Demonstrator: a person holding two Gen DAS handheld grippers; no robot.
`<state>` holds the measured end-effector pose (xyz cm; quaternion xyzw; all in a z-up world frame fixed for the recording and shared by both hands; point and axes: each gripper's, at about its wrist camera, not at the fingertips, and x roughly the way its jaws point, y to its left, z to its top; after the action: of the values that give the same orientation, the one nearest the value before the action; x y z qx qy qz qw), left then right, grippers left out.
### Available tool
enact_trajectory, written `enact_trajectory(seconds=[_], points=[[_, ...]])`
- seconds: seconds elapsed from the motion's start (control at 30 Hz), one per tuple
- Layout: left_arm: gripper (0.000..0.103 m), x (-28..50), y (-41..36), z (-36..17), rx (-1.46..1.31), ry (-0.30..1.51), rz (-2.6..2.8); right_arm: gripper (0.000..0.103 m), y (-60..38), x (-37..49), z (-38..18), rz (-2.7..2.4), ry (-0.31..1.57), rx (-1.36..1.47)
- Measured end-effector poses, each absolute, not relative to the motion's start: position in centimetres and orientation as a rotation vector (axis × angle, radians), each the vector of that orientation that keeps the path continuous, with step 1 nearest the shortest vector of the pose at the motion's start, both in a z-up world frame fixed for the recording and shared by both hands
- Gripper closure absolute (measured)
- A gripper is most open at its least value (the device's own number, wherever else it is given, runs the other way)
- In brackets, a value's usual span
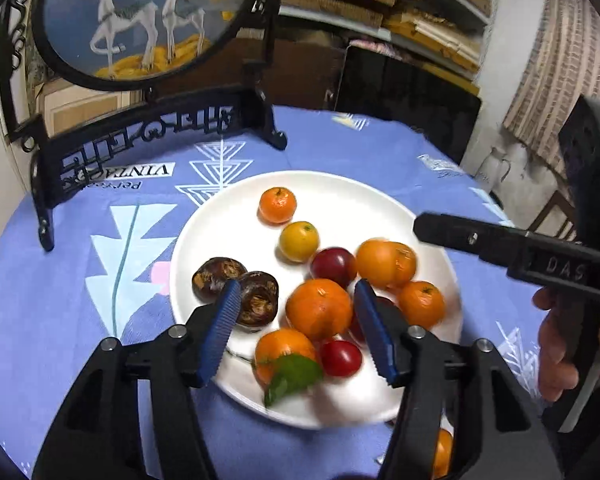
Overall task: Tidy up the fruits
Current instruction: 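Lower the dark brown fruit and tangerine onto the white plate, opening both grippers, then grasp a pale yellow tomato with the left gripper while the right gripper grasps a tangerine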
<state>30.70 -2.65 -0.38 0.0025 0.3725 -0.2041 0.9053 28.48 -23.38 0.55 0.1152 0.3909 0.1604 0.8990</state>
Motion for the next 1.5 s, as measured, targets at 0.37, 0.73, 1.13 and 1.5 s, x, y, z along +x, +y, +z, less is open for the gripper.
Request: enact_trajectory(seconds=[0.37, 0.73, 1.13, 1.5], points=[[0.027, 16.7, -2.3, -2.1, 0.165, 0.771, -0.554, 0.05, -26.6, 14.1, -1.0, 0.347, 0.736, 0.232], [0.034, 12.6, -5.6, -6.3, 0.302, 0.868, -0.567, 0.05, -28.8, 7.3, -3.3, 0.27, 0.752, 0.246], [0.063, 12.2, -2.9, -4.7, 0.104, 0.758, -0.582, 0.051, -25.3, 6.2, -4.5, 0.334, 0.811, 0.101], [0.062, 12.9, -1.1, -4.2, -0.015, 0.768, -0.604, 0.06, -17.7, 10.0, -5.7, 0.32, 0.858, -0.152]])
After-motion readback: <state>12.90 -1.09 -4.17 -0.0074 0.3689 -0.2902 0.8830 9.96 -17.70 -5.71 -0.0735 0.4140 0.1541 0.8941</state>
